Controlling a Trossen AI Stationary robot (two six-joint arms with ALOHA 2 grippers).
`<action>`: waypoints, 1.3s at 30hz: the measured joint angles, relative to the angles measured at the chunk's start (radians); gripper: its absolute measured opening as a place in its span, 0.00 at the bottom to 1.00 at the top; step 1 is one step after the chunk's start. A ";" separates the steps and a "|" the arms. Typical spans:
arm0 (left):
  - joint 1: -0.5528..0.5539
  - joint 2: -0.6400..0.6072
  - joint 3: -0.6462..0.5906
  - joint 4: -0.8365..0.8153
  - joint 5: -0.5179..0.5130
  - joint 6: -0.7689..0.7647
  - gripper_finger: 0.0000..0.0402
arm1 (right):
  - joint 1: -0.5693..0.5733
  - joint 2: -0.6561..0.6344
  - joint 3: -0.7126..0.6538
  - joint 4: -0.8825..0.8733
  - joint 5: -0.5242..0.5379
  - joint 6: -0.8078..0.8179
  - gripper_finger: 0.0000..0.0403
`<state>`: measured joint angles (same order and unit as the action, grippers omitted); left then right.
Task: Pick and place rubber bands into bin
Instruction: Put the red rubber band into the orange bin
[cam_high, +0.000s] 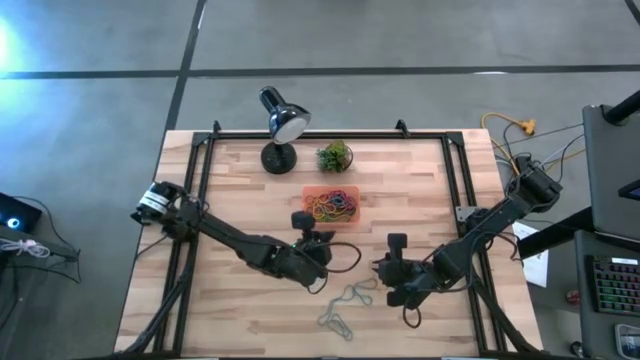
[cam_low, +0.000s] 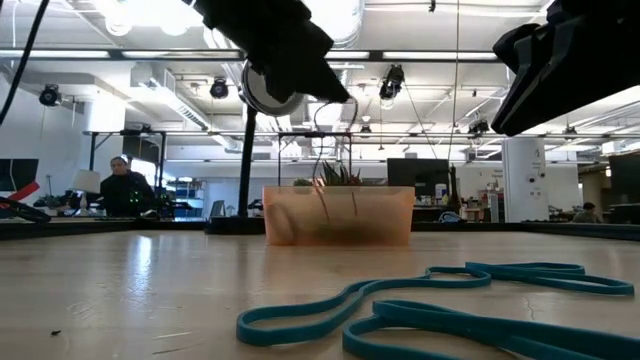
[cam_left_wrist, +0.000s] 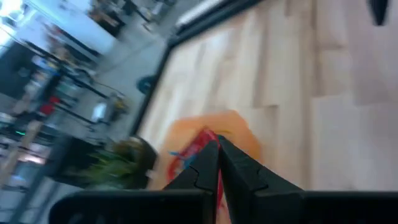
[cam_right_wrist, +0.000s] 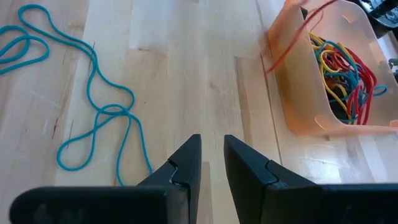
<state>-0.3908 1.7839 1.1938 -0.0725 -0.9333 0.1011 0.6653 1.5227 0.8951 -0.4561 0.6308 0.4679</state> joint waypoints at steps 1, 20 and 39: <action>0.005 -0.001 0.000 0.022 -0.021 0.034 0.00 | 0.000 0.000 0.000 0.000 0.000 0.000 0.16; 0.105 -0.004 0.050 0.143 -0.149 0.333 0.00 | 0.000 0.000 0.000 0.000 -0.002 0.000 0.16; 0.236 0.008 0.035 -0.209 0.062 -0.040 0.00 | 0.000 0.000 0.000 0.005 -0.002 0.002 0.16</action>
<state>-0.1543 1.7924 1.2293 -0.2817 -0.8711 0.0609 0.6653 1.5227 0.8951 -0.4507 0.6292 0.4696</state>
